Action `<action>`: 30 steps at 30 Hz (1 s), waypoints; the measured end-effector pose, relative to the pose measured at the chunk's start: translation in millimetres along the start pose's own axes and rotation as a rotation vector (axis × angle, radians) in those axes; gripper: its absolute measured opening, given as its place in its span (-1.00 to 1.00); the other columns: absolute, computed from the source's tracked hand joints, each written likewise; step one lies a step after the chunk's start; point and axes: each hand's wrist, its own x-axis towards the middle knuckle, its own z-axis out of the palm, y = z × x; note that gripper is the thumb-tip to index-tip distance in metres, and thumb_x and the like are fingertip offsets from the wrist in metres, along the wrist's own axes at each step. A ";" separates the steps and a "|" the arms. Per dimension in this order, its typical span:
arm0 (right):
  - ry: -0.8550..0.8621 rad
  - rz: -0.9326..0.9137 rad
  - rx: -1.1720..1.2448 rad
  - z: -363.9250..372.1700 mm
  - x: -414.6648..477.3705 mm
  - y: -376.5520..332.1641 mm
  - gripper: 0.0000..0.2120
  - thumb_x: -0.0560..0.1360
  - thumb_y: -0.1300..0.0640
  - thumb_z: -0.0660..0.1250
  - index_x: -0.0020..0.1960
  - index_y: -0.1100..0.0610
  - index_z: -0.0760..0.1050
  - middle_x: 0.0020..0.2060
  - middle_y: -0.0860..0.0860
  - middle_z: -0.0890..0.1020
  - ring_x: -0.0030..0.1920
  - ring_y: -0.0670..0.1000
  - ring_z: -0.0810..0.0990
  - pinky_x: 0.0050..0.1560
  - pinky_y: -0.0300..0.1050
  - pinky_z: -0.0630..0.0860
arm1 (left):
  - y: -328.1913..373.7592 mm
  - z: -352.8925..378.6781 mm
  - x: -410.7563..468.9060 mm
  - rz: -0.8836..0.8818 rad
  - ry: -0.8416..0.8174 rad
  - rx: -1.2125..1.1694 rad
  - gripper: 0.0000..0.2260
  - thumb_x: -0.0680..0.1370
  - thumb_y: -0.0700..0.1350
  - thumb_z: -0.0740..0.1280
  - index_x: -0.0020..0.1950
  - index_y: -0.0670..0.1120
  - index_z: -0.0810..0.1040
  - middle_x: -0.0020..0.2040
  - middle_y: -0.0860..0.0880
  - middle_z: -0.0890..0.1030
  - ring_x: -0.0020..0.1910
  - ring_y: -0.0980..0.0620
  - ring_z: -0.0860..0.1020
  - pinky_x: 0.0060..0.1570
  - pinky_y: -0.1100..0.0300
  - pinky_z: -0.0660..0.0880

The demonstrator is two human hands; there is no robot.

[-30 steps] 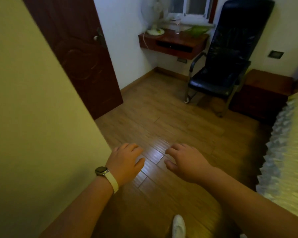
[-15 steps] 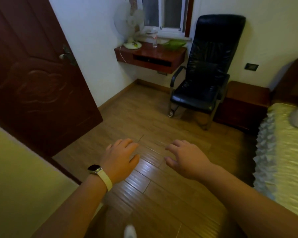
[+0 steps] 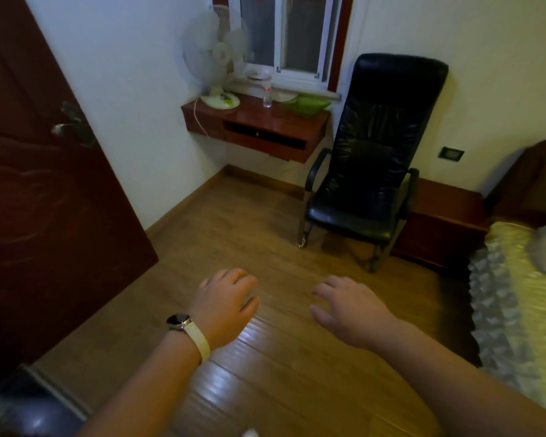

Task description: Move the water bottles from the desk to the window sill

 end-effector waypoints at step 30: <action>0.037 -0.128 0.123 -74.0 482.6 95.0 -0.56 0.56 -0.24 0.16 0.35 -0.08 0.43 0.22 -0.09 0.54 0.21 -0.04 0.51 0.16 -0.04 0.49 | -201.8 -8.3 430.3 -0.086 -0.077 0.201 -0.66 0.58 0.14 0.22 0.31 0.07 0.50 0.31 0.02 0.53 0.30 -0.04 0.46 0.23 -0.01 0.41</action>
